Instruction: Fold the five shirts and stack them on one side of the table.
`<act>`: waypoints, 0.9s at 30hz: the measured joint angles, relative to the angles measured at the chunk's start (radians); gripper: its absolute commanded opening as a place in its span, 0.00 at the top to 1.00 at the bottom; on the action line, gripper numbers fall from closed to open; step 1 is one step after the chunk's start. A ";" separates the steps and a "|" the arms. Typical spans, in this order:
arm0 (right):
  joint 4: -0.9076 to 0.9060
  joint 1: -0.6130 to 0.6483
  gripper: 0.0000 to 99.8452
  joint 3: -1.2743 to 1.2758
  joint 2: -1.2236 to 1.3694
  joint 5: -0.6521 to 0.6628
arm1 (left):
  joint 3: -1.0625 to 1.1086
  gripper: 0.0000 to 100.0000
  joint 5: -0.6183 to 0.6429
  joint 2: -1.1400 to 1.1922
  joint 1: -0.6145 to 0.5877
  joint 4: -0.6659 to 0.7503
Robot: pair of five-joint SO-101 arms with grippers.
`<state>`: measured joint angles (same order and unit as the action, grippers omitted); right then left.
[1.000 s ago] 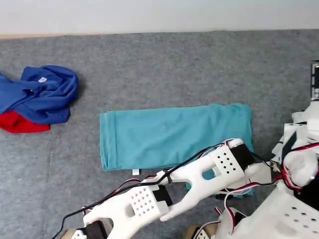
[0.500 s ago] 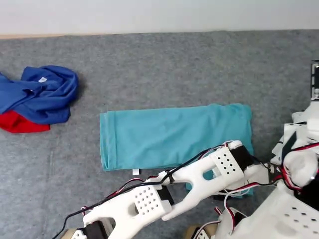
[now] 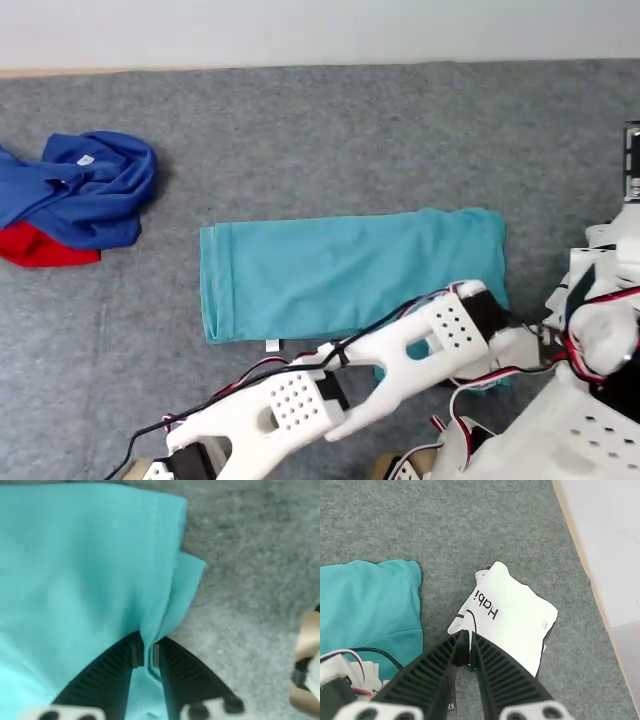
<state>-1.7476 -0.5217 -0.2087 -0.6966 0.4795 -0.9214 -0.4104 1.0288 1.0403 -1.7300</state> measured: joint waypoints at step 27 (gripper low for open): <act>0.000 0.000 0.99 0.000 0.000 0.000 | -0.261 1.00 0.057 0.000 -0.311 0.003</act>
<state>-1.7476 -0.5217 -0.2087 -0.6966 0.4795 -1.1822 -0.3537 1.0288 0.7288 -1.7269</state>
